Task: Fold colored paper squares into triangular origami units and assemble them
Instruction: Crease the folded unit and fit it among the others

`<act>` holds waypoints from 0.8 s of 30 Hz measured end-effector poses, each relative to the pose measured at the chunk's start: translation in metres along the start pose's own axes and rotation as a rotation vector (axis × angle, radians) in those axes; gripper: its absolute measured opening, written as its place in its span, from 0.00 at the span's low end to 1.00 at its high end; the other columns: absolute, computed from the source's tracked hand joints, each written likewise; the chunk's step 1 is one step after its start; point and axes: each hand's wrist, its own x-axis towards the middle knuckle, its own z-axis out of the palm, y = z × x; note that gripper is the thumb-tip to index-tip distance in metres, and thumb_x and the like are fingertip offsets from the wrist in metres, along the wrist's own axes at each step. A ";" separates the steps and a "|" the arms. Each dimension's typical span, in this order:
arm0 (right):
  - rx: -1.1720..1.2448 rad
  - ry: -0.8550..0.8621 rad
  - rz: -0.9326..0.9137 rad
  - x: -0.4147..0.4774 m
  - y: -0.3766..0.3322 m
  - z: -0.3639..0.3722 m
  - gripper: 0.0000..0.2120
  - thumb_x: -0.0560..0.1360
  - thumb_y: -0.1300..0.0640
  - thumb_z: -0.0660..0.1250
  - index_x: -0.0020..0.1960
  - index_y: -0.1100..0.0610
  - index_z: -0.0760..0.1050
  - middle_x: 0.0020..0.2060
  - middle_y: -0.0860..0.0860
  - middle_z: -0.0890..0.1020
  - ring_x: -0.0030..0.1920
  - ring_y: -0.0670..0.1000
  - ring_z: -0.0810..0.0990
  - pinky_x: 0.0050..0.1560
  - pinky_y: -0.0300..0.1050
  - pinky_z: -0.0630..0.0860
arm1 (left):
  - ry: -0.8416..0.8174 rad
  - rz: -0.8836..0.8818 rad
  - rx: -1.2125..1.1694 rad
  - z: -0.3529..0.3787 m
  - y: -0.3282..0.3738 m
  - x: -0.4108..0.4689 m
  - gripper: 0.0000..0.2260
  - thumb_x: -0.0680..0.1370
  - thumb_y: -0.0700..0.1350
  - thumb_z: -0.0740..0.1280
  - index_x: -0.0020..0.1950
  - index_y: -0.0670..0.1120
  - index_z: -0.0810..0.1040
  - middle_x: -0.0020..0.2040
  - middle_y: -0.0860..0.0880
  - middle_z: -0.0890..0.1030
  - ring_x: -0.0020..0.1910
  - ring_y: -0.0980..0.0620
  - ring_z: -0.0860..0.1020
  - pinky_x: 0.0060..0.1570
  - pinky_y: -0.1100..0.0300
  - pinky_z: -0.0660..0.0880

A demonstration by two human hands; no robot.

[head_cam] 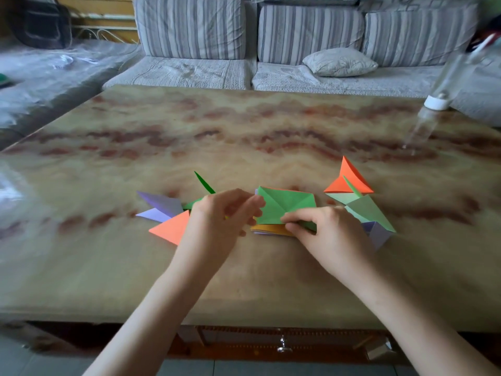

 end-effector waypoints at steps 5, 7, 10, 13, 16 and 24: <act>0.125 -0.023 0.035 -0.001 0.006 -0.001 0.05 0.72 0.53 0.70 0.46 0.46 0.84 0.42 0.43 0.85 0.43 0.46 0.82 0.46 0.47 0.77 | -0.110 -0.157 -0.140 0.011 -0.003 -0.002 0.09 0.79 0.43 0.64 0.40 0.46 0.80 0.36 0.49 0.82 0.31 0.57 0.80 0.31 0.63 0.78; 0.177 -0.031 0.034 -0.001 0.007 -0.003 0.05 0.72 0.54 0.71 0.45 0.47 0.84 0.42 0.42 0.85 0.43 0.44 0.82 0.47 0.45 0.76 | -0.077 -0.153 -0.135 0.012 -0.003 -0.002 0.09 0.79 0.43 0.64 0.40 0.47 0.80 0.37 0.48 0.82 0.31 0.56 0.81 0.31 0.61 0.79; 0.277 0.047 0.010 0.001 0.010 -0.005 0.05 0.72 0.58 0.71 0.44 0.49 0.84 0.41 0.41 0.85 0.45 0.41 0.82 0.49 0.37 0.75 | -0.023 -0.144 -0.146 0.010 -0.003 -0.003 0.07 0.78 0.43 0.65 0.42 0.44 0.79 0.37 0.47 0.82 0.32 0.52 0.82 0.33 0.56 0.81; 0.343 0.258 -0.051 0.005 0.012 -0.012 0.05 0.74 0.60 0.69 0.46 0.53 0.83 0.42 0.43 0.84 0.46 0.41 0.82 0.50 0.42 0.78 | -0.012 -0.162 -0.183 0.008 -0.001 -0.004 0.08 0.78 0.45 0.64 0.45 0.43 0.79 0.39 0.45 0.81 0.34 0.50 0.83 0.34 0.55 0.81; 0.400 0.459 -0.098 0.005 0.009 -0.023 0.05 0.76 0.62 0.67 0.47 0.57 0.81 0.44 0.46 0.84 0.47 0.41 0.81 0.49 0.35 0.76 | -0.067 -0.272 -0.395 0.009 0.009 -0.004 0.13 0.80 0.47 0.61 0.53 0.38 0.77 0.48 0.41 0.81 0.34 0.50 0.83 0.33 0.59 0.81; 0.672 0.268 -0.308 -0.006 -0.006 -0.032 0.06 0.75 0.64 0.65 0.47 0.56 0.79 0.48 0.47 0.83 0.56 0.43 0.80 0.56 0.34 0.72 | -0.313 -0.587 -1.005 0.008 0.027 -0.003 0.36 0.69 0.64 0.59 0.66 0.39 0.69 0.54 0.37 0.82 0.50 0.43 0.83 0.41 0.52 0.82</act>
